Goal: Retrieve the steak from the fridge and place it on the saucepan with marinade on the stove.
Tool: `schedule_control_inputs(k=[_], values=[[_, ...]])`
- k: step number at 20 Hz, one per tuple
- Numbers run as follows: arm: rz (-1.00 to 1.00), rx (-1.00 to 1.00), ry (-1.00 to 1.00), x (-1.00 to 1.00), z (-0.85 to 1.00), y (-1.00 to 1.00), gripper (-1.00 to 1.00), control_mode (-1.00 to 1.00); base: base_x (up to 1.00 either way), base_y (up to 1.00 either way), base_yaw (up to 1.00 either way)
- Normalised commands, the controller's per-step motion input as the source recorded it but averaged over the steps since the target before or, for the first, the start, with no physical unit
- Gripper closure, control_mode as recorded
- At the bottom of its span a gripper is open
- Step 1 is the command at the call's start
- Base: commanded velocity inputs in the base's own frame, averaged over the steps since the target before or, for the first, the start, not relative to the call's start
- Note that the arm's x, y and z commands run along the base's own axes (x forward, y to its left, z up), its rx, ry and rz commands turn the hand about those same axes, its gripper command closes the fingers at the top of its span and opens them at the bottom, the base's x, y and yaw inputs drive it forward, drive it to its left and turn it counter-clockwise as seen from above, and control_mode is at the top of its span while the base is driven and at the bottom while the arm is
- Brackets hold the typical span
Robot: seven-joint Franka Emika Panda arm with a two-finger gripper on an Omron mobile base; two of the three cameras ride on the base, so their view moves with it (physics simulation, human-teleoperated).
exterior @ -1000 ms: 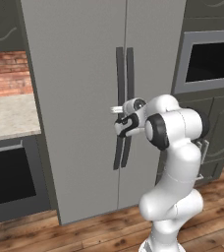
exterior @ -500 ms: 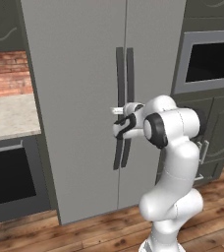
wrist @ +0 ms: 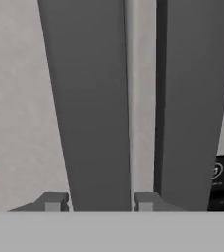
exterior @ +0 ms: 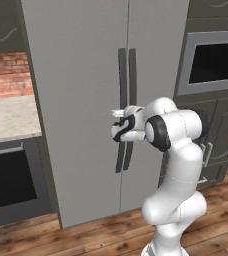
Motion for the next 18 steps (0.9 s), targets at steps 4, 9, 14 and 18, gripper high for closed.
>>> schedule_control_inputs(k=[4,9,14,18], values=[[0.00,0.00,0.08,0.00,-0.12,0.32,1.00,-1.00,0.00,0.00,0.00],[0.04,0.00,0.12,-0.14,-0.01,0.55,1.00,-1.00,0.00,0.00,0.00],[0.08,0.02,0.05,-0.50,0.00,0.78,1.00,-1.00,0.00,0.00,0.00],[0.05,0.03,0.00,-0.62,-0.07,0.92,1.00,-1.00,0.00,0.00,0.00]])
